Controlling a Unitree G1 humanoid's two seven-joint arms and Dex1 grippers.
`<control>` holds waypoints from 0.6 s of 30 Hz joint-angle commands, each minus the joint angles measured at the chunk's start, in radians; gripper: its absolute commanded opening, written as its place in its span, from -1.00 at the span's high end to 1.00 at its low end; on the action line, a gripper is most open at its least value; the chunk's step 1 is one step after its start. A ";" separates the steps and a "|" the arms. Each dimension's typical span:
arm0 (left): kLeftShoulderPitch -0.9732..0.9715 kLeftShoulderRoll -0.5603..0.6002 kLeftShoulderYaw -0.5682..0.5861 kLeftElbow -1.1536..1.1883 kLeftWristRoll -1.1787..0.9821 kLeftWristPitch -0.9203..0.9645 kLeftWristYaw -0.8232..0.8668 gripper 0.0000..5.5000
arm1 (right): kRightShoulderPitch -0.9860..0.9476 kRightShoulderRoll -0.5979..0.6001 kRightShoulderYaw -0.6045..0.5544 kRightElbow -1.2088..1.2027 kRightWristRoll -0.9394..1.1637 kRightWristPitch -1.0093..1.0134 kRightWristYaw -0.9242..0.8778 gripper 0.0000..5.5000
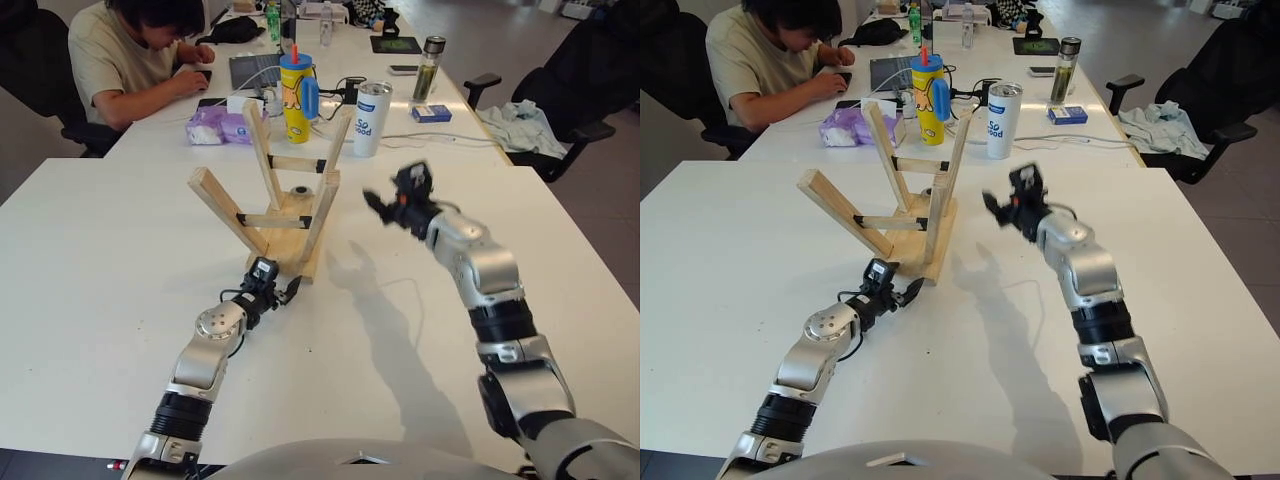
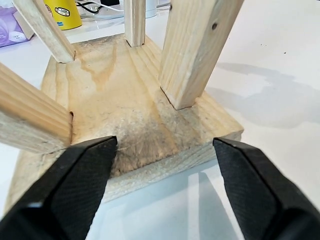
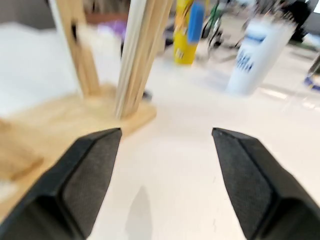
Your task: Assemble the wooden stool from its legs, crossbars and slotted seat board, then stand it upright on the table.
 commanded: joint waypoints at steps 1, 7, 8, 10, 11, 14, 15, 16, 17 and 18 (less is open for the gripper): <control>0.013 -0.068 0.013 -0.044 -0.083 0.200 0.018 -0.31 | 0.017 0.025 -0.027 -0.033 -0.013 0.015 -0.011 -0.22; -0.005 -0.074 -0.006 -0.155 -0.082 0.279 0.061 -0.31 | 0.062 0.106 -0.052 -0.103 -0.015 0.046 -0.064 -0.22; 0.008 -0.060 -0.004 -0.185 -0.079 0.283 0.064 -0.31 | 0.072 0.113 -0.060 -0.113 -0.017 0.047 -0.074 -0.22; 0.078 -0.017 0.009 -0.287 -0.078 0.257 0.056 -0.31 | 0.099 0.139 -0.097 -0.147 -0.009 0.039 -0.104 -0.22; 0.116 0.005 0.013 -0.332 -0.073 0.231 0.050 -0.31 | 0.115 0.153 -0.118 -0.168 -0.003 0.038 -0.123 -0.22; 0.295 0.091 0.053 -0.449 -0.064 -0.031 -0.022 -0.31 | 0.175 0.226 -0.172 -0.270 0.040 0.038 -0.176 -0.22; 0.361 0.109 0.091 -0.455 -0.070 -0.131 -0.042 -0.31 | 0.197 0.252 -0.177 -0.308 0.055 0.044 -0.188 -0.22; 0.413 0.120 0.139 -0.450 -0.070 -0.226 -0.042 -0.31 | 0.216 0.277 -0.181 -0.339 0.064 0.044 -0.202 -0.22; 0.445 0.120 0.200 -0.437 -0.074 -0.296 -0.028 -0.31 | 0.235 0.291 -0.174 -0.368 0.063 0.044 -0.212 -0.22; 0.447 0.113 0.266 -0.416 -0.066 -0.325 0.020 -0.31 | 0.251 0.304 -0.171 -0.389 0.062 0.045 -0.227 -0.22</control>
